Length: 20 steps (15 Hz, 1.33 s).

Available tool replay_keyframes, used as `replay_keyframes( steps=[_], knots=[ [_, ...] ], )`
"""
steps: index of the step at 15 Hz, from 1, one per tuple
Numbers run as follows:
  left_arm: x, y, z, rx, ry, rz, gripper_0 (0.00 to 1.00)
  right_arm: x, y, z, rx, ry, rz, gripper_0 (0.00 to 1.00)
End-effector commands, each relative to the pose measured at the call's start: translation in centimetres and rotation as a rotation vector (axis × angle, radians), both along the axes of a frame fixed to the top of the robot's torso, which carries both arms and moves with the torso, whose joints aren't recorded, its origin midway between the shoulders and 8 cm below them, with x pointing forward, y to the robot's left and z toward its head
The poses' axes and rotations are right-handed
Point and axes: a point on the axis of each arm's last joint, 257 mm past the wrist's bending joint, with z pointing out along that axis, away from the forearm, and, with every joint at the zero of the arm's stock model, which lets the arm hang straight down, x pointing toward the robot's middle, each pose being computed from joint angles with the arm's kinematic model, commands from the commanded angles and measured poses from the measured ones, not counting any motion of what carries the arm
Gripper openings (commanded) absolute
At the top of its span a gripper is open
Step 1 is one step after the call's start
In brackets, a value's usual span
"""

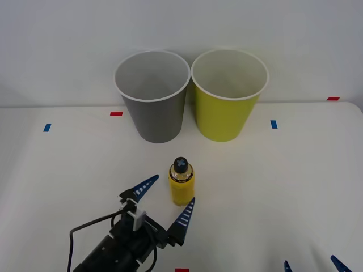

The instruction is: Put cans in the gray bin and PET bottles in the light green bin.

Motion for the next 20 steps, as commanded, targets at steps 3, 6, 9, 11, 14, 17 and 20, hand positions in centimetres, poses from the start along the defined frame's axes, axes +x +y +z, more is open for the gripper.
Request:
replay_keyframes(
  steps=[3, 6, 9, 11, 14, 17, 20],
  knots=[
    [1.8, -1.2, 0.3, 0.009, -0.006, -0.011, 1.00, 0.0, 0.0, 0.0, 0.000, 0.000, 0.000, 0.93],
    [3.0, -2.3, 0.7, -0.006, -0.019, -0.012, 1.00, 0.0, 0.0, 0.0, 0.000, 0.000, 0.000, 0.93],
    [3.7, -3.7, 0.9, 0.009, -0.015, -0.028, 1.00, 0.0, 0.0, 0.0, 0.000, 0.000, 0.000, 0.93],
    [4.1, -4.2, 1.1, 0.014, -0.014, -0.036, 1.00, 0.0, 0.0, 0.0, 0.000, 0.000, 0.000, 0.93],
    [4.4, -4.6, 1.2, 0.021, -0.009, -0.042, 1.00, 0.0, 0.0, 0.0, 0.000, 0.000, 0.000, 0.93],
    [4.4, -4.8, 1.4, 0.010, -0.008, -0.042, 0.76, 0.0, 0.0, 0.0, 0.000, 0.000, 0.000, 0.93],
    [4.4, -4.9, 1.5, 0.011, -0.011, -0.042, 0.16, 0.0, 0.0, 0.0, 0.000, 0.000, 0.000, 0.93]
  ],
)
